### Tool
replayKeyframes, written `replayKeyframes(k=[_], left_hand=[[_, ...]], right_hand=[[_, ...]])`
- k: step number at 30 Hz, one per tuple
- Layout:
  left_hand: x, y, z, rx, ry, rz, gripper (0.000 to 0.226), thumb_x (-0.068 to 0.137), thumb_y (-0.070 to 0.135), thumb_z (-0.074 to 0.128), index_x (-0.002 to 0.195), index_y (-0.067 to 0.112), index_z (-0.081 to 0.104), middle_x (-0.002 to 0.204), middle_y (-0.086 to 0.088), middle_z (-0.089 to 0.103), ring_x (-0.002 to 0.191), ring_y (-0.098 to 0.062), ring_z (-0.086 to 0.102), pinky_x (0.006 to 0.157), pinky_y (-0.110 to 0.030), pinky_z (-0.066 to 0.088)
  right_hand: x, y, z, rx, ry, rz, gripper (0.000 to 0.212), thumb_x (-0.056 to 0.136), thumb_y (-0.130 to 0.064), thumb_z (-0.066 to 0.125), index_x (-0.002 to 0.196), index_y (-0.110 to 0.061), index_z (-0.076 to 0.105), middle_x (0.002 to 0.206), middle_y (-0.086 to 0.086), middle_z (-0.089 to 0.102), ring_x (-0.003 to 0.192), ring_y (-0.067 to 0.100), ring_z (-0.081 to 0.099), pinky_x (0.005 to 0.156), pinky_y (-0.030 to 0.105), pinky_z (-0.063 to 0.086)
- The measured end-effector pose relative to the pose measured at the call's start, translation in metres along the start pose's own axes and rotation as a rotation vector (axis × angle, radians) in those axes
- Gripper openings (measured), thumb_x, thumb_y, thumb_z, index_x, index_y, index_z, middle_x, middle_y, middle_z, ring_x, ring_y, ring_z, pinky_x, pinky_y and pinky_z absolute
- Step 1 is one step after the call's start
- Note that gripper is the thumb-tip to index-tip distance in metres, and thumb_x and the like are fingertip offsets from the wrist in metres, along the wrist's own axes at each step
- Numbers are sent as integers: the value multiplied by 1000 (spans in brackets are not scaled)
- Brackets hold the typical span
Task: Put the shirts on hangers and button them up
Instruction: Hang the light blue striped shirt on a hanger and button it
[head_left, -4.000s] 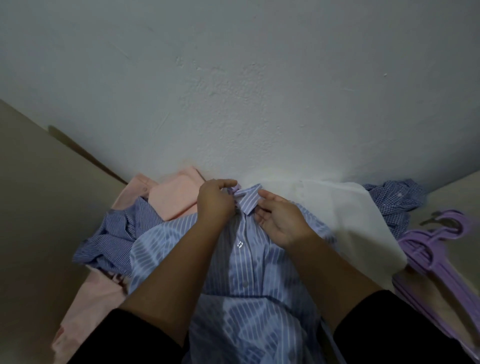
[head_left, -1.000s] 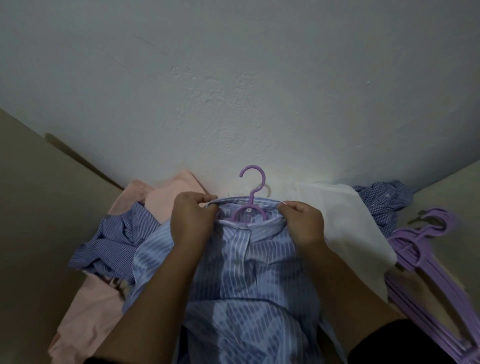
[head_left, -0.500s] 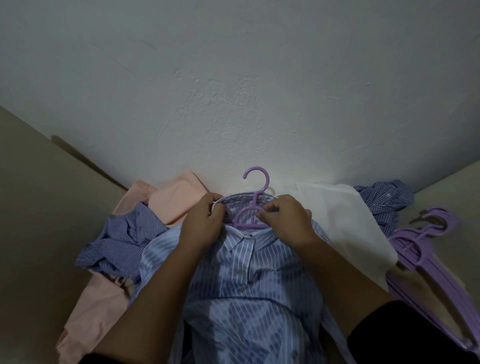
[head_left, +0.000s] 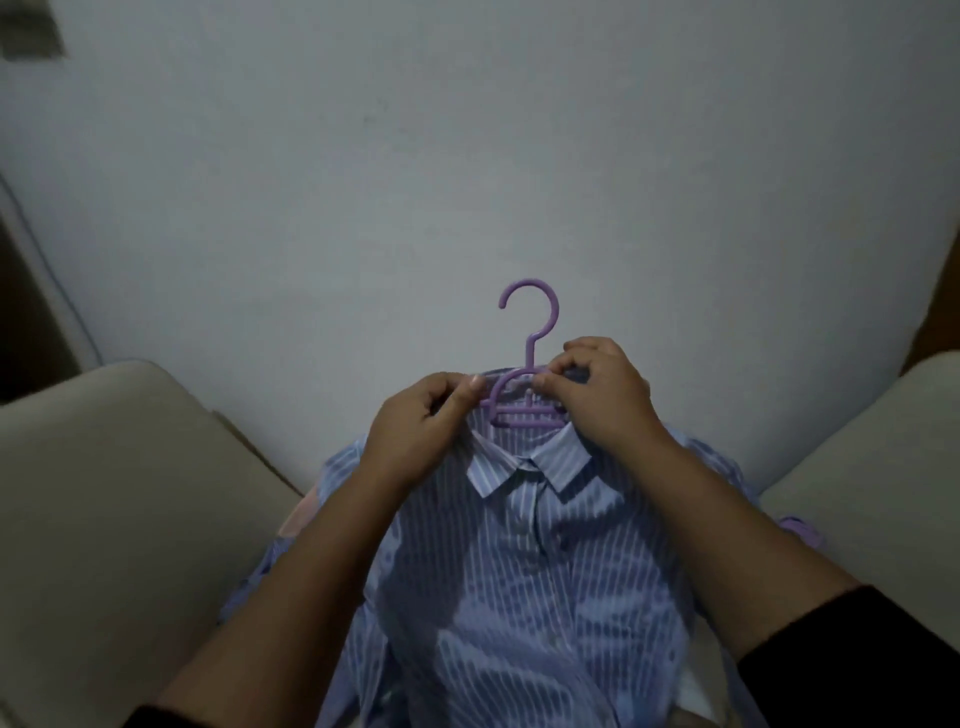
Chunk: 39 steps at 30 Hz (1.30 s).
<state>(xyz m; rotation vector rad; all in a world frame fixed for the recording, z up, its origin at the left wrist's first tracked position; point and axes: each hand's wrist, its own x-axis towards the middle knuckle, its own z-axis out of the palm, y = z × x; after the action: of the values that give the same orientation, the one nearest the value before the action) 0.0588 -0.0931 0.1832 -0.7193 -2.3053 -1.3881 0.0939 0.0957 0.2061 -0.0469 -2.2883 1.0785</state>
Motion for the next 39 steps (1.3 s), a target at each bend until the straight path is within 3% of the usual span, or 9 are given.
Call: replayKeyframes(k=[4, 6, 11, 17, 21, 27, 31, 35, 39], left_hand=[[-1, 66, -36, -77, -35, 166, 22, 91, 44, 58, 110, 37, 65, 109, 17, 68, 96, 17, 58, 81, -9, 43], [-5, 93, -51, -75, -14, 244, 32, 90, 41, 58, 121, 43, 53, 112, 26, 59, 93, 25, 53, 78, 1, 39], [-20, 138, -83, 293, -55, 539, 42, 87, 59, 44, 128, 56, 39, 129, 25, 48, 115, 8, 45, 93, -12, 38], [-30, 167, -102, 524, 79, 608, 54, 85, 50, 50, 138, 39, 45, 126, 5, 61, 101, -17, 61, 80, -33, 52], [-39, 186, -102, 462, 143, 657, 53, 83, 41, 56, 135, 34, 50, 118, 3, 65, 84, -13, 60, 75, -38, 56], [-42, 223, -106, 215, 148, 507, 56, 83, 60, 55, 135, 42, 47, 132, 13, 57, 109, -10, 60, 90, -31, 50], [-35, 247, -101, 563, 119, 608, 71, 79, 46, 71, 143, 34, 41, 139, 9, 52, 117, -13, 55, 91, -30, 48], [-33, 239, -94, 865, 224, 651, 86, 77, 38, 76, 148, 33, 28, 138, 2, 52, 108, -23, 60, 75, -30, 47], [-34, 231, -99, 879, 312, 767, 90, 59, 31, 89, 139, 24, 49, 112, -5, 68, 76, -29, 68, 51, -28, 47]], right_hand=[[1, -56, -51, -14, 55, -61, 24, 77, -38, 72, 59, -31, 59, 92, -9, 59, 89, 17, 58, 92, 50, 44], [-2, -79, -74, 19, 50, -85, 22, 80, -34, 70, 61, -29, 60, 85, -7, 61, 83, 19, 61, 86, 48, 50], [-19, -119, -124, 130, 41, -131, 6, 85, -21, 68, 84, -15, 64, 78, -3, 63, 66, 3, 58, 52, 9, 42], [-37, -151, -155, 90, 48, -194, 8, 82, -19, 71, 78, -15, 65, 72, -5, 62, 66, 9, 57, 62, 20, 46], [-44, -168, -165, 69, 67, -242, 11, 82, -20, 71, 75, -16, 63, 71, -6, 60, 68, 12, 58, 66, 27, 47], [-49, -183, -174, 39, 82, -296, 11, 84, -22, 69, 78, -15, 63, 72, -6, 59, 65, 11, 59, 62, 25, 46], [-50, -188, -170, 66, 50, -306, 13, 83, -24, 69, 72, -21, 63, 76, -3, 64, 72, 17, 65, 70, 31, 52], [-51, -193, -171, 61, 77, -328, 13, 83, -29, 70, 74, -21, 65, 79, -9, 61, 79, 14, 60, 74, 32, 50], [-53, -193, -171, 103, 59, -355, 11, 83, -31, 70, 86, -21, 66, 86, -11, 61, 82, 9, 57, 76, 27, 47]])
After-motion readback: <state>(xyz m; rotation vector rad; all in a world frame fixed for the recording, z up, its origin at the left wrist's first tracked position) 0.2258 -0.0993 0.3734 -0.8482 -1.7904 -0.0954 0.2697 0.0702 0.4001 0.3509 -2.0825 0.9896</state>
